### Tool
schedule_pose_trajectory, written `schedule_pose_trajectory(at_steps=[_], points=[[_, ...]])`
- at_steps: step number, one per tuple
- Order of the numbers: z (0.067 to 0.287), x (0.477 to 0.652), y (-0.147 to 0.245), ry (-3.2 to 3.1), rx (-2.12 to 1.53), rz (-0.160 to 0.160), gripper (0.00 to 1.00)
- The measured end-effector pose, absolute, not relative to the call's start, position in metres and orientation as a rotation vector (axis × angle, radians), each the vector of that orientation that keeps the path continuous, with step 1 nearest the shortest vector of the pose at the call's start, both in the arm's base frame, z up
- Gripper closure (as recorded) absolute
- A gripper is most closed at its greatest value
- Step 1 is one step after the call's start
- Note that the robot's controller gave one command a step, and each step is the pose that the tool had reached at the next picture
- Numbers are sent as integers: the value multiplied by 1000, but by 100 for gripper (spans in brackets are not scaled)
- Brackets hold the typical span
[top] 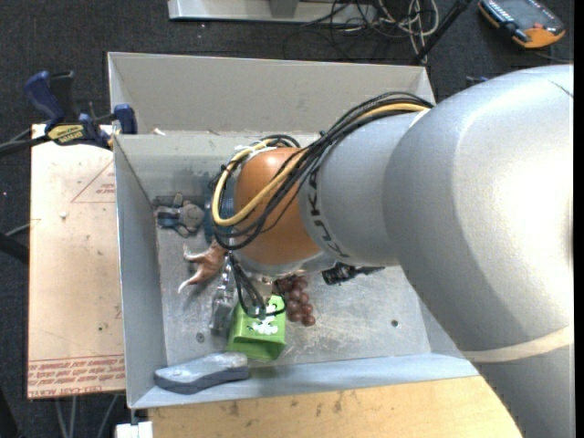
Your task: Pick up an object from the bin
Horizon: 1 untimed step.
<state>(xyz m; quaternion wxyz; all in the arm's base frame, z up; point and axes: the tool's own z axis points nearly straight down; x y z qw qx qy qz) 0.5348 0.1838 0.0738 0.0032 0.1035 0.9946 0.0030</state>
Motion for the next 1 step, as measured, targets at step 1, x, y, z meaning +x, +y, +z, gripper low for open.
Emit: schedule_pose_trajectory(at_steps=[1], points=[[117,535,177,3129,334,-2,100]])
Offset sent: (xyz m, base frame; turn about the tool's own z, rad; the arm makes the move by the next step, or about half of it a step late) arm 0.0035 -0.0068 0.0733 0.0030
